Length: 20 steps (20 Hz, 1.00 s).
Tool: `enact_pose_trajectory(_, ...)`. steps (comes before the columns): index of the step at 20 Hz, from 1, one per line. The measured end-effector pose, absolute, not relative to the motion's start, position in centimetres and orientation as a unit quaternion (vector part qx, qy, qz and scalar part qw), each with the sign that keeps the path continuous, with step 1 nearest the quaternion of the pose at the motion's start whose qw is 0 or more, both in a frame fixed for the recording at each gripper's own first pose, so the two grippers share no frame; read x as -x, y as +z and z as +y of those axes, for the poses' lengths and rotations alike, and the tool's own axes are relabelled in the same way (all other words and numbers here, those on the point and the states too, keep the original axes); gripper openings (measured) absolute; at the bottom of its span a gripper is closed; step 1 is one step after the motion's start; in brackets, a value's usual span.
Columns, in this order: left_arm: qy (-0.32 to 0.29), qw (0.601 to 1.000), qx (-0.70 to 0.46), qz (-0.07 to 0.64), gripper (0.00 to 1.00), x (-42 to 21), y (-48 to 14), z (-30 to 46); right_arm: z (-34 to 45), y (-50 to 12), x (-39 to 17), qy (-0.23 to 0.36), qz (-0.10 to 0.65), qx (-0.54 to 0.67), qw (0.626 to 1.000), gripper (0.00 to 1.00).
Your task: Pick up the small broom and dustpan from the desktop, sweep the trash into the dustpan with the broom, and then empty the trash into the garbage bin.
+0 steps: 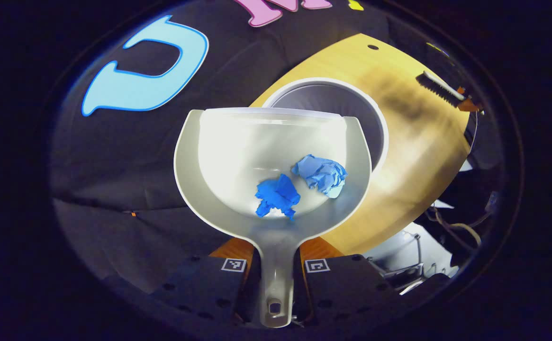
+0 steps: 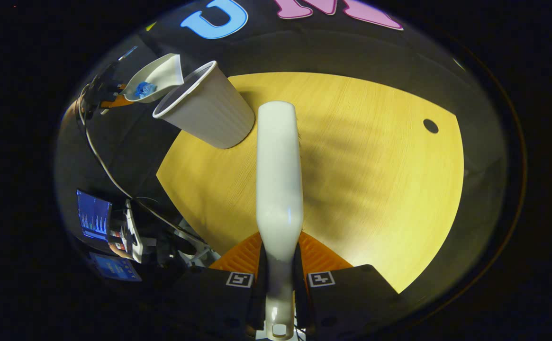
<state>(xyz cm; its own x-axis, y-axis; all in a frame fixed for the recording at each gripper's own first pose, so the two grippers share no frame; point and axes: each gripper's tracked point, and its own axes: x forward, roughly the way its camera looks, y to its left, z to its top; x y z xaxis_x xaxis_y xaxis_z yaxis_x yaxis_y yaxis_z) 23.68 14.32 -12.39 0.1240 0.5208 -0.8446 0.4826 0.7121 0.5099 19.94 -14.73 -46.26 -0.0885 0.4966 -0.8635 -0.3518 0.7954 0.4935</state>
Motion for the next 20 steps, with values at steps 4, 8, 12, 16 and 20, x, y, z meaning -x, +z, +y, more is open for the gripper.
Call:
enact_pose_trajectory(4, 0.01, 0.561, -0.477, 0.677, 0.29, -23.7, -14.8, 12.4, -15.0, -48.4, -18.9, 0.301, 0.678, -0.068, 0.667, 0.28)
enact_pose_trajectory(8, 0.015, 0.558, -0.483, 0.674, 0.29, -23.6, -14.0, 12.8, -14.8, -49.0, -18.3, 0.296, 0.677, -0.071, 0.67, 0.28)
enact_pose_trajectory(12, 0.033, 0.616, -0.455, 0.642, 0.29, -23.5, -14.4, 12.0, -14.8, -48.5, -18.9, 0.289, 0.673, -0.081, 0.676, 0.28)
enact_pose_trajectory(16, 0.027, 0.75, -0.372, 0.546, 0.29, -23.0, -13.7, 5.5, -15.1, -47.7, -19.7, 0.27, 0.671, -0.09, 0.685, 0.28)
enact_pose_trajectory(20, -0.035, 0.842, -0.284, 0.457, 0.28, -22.5, -11.1, -2.1, -15.5, -46.8, -20.6, 0.236, 0.658, -0.106, 0.707, 0.28)
